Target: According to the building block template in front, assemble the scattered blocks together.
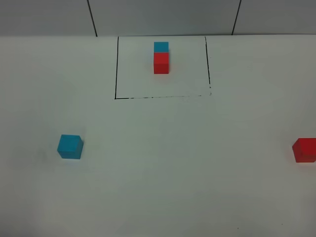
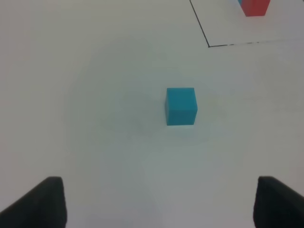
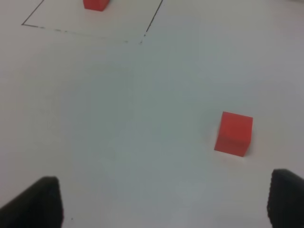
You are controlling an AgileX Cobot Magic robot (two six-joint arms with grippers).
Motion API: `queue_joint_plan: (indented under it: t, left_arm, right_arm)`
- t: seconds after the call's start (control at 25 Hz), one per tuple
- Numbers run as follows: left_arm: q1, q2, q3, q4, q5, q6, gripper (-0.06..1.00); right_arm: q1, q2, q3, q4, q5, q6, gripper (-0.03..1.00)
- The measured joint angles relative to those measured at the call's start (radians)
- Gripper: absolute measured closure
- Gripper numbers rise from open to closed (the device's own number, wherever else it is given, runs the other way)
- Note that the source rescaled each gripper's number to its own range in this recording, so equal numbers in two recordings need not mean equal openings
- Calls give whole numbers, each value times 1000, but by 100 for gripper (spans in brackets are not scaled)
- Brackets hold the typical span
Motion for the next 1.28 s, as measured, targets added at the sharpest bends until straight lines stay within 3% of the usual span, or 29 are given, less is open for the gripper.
queue_joint_plan:
  t: [1.28]
  left_arm:
    - [0,0,0,0,0,0,19]
  right_arm:
    - [0,0,0,0,0,0,23]
